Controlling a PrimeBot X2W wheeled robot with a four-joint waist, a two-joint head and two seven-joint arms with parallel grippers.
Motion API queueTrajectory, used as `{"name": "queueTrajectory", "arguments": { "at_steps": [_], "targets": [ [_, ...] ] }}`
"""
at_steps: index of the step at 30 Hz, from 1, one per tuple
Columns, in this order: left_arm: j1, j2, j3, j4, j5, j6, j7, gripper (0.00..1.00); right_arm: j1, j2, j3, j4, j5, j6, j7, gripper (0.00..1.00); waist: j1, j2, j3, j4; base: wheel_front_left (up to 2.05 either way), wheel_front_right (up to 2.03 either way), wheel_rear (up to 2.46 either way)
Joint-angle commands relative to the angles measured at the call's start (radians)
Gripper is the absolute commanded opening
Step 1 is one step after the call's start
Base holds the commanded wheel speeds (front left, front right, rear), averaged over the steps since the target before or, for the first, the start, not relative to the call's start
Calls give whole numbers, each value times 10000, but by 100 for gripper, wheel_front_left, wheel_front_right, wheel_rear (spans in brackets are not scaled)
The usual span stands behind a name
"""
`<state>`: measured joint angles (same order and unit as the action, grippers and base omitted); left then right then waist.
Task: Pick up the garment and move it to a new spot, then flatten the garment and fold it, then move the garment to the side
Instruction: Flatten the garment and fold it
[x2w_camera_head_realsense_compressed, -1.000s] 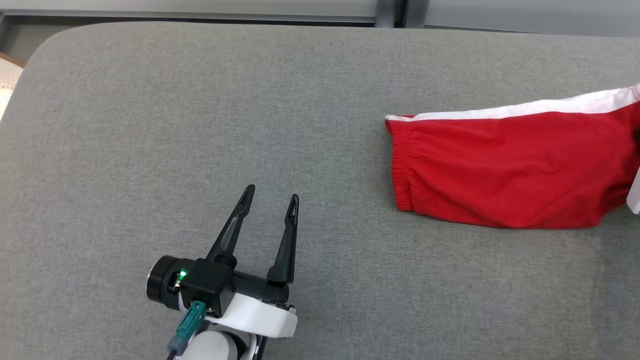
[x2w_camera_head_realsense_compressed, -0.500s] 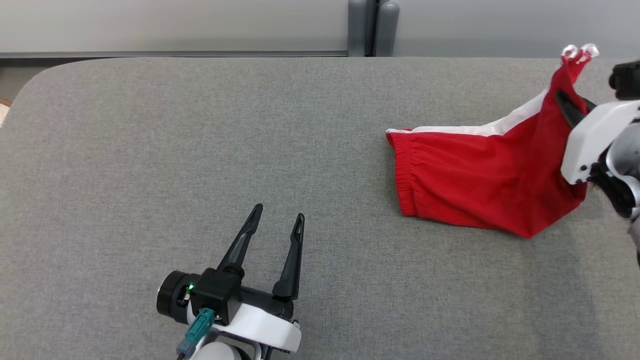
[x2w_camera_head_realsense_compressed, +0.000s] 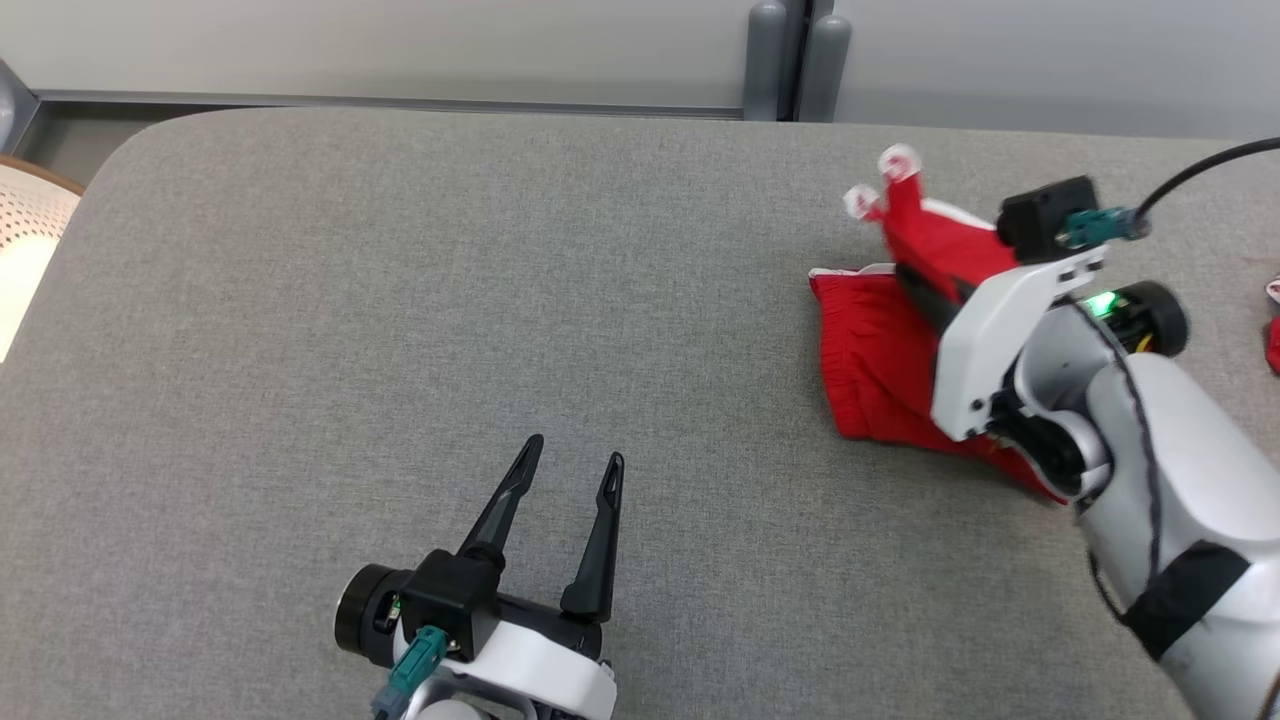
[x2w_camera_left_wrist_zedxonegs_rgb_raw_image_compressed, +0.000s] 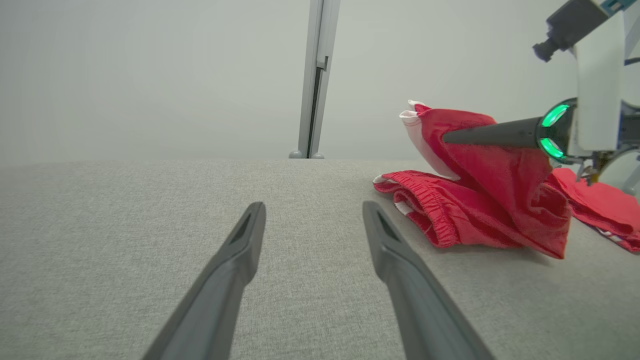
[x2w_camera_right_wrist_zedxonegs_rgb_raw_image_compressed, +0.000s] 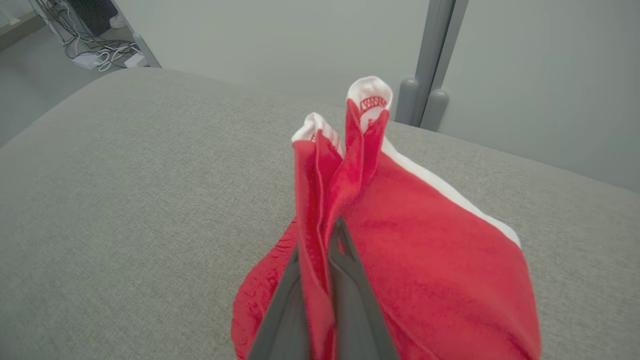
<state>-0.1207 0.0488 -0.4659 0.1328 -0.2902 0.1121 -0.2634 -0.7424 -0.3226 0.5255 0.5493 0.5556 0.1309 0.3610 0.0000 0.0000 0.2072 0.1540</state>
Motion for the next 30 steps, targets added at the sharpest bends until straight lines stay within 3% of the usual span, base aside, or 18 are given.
{"name": "queueTrajectory", "arguments": {
  "at_steps": [1, 4, 6, 7, 8, 13, 16, 21, 28, 29, 30],
  "targets": [
    [-77, 38, 1, 9, -56, 41, -11, 100, 161, 183, -14, -33, 73, -4, 96, 0, 0, 0, 53, 20, 0, 0, 0],
    [-179, 37, -91, 25, -166, 46, -11, 100, 262, 619, -127, 48, 286, -4, 145, 0, 0, 0, 181, 57, 0, 0, 0],
    [-251, 38, -158, 45, -198, 59, -11, 100, 311, 902, -166, 139, 436, -3, 48, 11, 0, 0, 242, 84, 0, 0, 0],
    [-296, 38, -186, 55, -233, 66, -11, 100, 309, 993, -161, 184, 504, -3, 4, 45, 0, 0, 267, 95, 0, 0, 0],
    [-332, 38, -206, 66, -273, 71, -11, 100, 306, 1054, -180, 219, 552, -3, -79, 100, 0, 0, 284, 101, 0, 0, 0],
    [-322, 39, -198, 132, -355, 115, -11, 100, 468, 1227, -426, -262, 1484, -4, -997, 100, 0, 0, 196, 24, 0, 0, 0],
    [-241, 36, -120, 150, -330, 133, -11, 100, 570, 777, -544, -671, 1598, -4, -1486, 100, 0, 0, 35, -106, 0, 0, 0],
    [-131, 38, -97, 89, -299, 113, -11, 100, 1058, -283, -976, -1055, 808, -4, -2738, 100, 0, 0, -225, -215, 0, 0, 0],
    [159, 36, 87, -64, -215, 166, -11, 100, 2433, -1168, -1130, -1625, 454, -4, -4030, 100, 0, 0, -576, -317, 0, 0, 0],
    [225, 38, 132, -75, -195, 164, -11, 100, 2691, -1226, -1124, -1622, 337, -4, -4241, 84, 0, 0, -648, -344, 0, 0, 0],
    [290, 38, 193, -97, -193, 162, -11, 100, 2920, -1214, -1107, -1598, 271, -3, -4408, 44, 0, 0, -710, -369, 0, 0, 0]
  ]
}}
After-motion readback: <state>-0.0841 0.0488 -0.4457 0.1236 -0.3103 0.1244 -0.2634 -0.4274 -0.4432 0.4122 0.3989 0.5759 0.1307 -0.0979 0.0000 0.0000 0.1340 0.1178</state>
